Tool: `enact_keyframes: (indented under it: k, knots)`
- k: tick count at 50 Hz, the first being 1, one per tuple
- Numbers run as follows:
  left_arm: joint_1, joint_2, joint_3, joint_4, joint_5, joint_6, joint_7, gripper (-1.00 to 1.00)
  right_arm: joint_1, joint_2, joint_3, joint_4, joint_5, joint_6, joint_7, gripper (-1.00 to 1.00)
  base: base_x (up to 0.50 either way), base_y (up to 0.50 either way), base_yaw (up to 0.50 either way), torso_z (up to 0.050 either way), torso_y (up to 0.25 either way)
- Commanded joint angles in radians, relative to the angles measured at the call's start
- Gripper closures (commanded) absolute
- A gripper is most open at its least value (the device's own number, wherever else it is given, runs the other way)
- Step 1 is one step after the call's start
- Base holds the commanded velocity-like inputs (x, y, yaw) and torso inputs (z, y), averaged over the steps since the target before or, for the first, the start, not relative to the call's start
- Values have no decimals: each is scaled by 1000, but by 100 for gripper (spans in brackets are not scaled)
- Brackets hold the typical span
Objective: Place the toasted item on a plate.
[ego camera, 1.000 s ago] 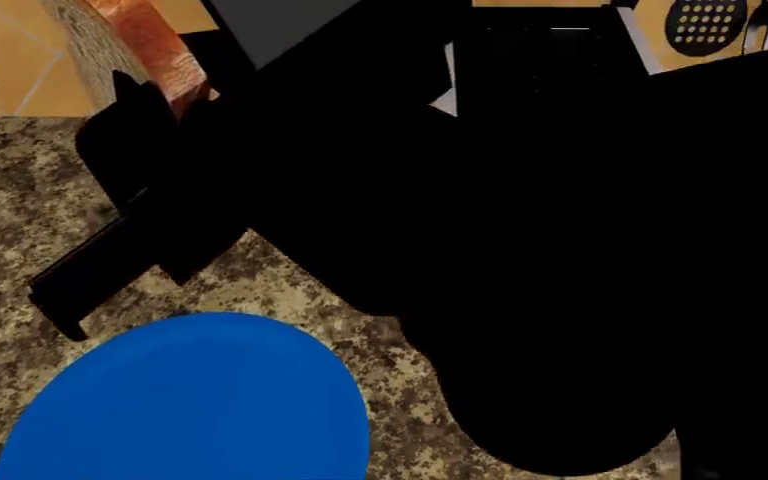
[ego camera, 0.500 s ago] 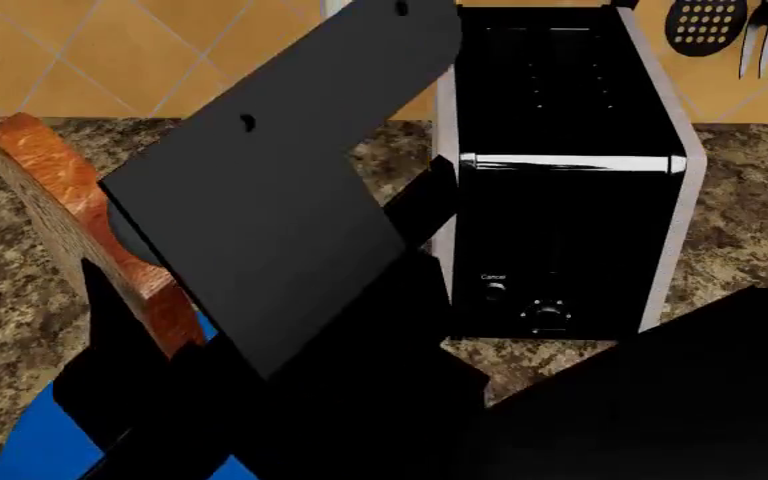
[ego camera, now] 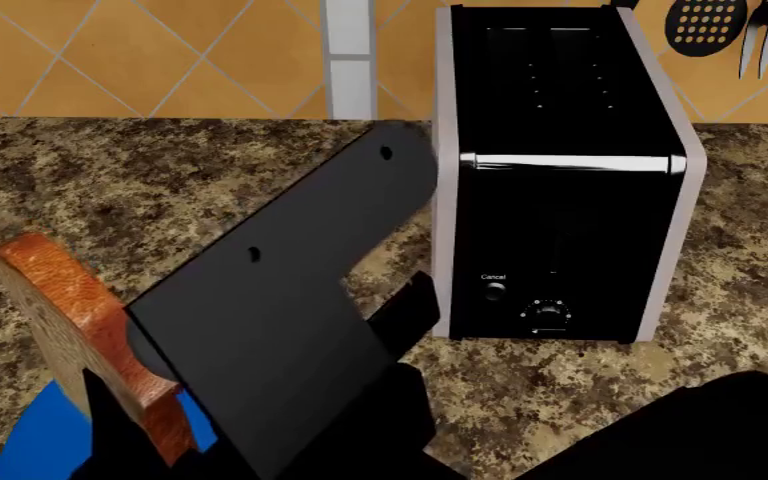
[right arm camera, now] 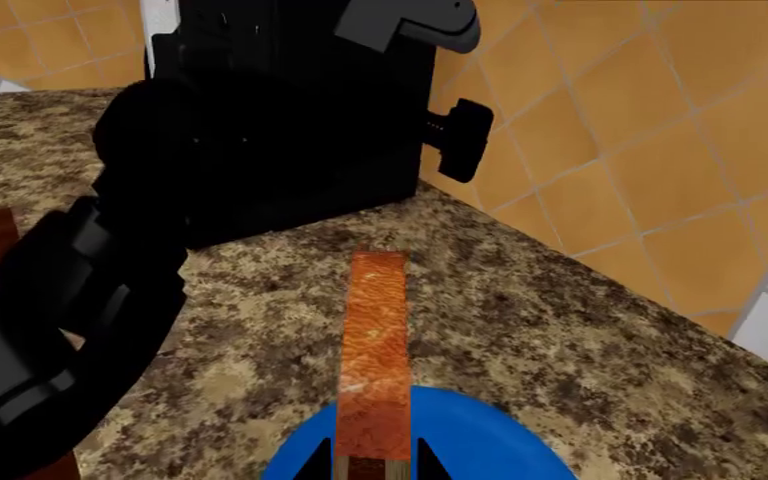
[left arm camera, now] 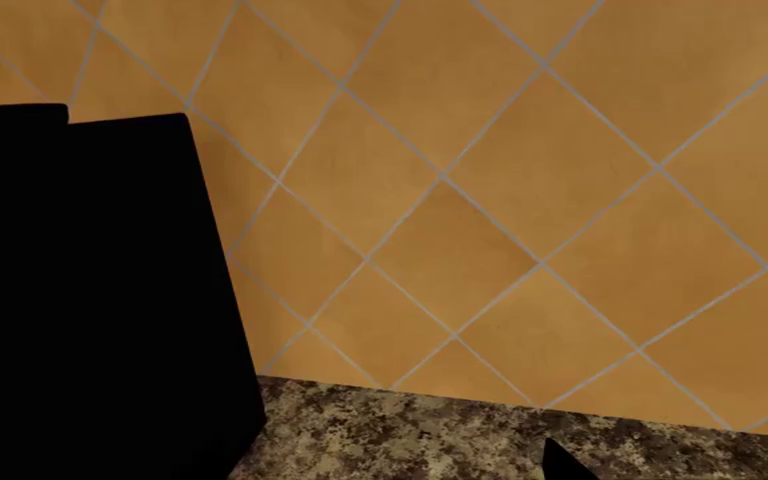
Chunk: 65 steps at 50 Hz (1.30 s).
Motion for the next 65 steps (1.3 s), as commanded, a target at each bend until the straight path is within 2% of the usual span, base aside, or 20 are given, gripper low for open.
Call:
enact_keyframes:
  k: [1,21,65]
  knots:
    - [3,1,1,-10,-2,14,1,-100,-41,2,-28,9,1,-26,9,100,0,0,0,0,0]
    - [15,-1,8,-6,-5,41,8,-100,-69,-5,-42,15,-34,-25,-23,100,0,0,0,0,0]
    - [31,-4,16,-7,-9,46,-2,-100,-228,-58,-12,36,-288,33,-256,100,0,0,0,0,0]
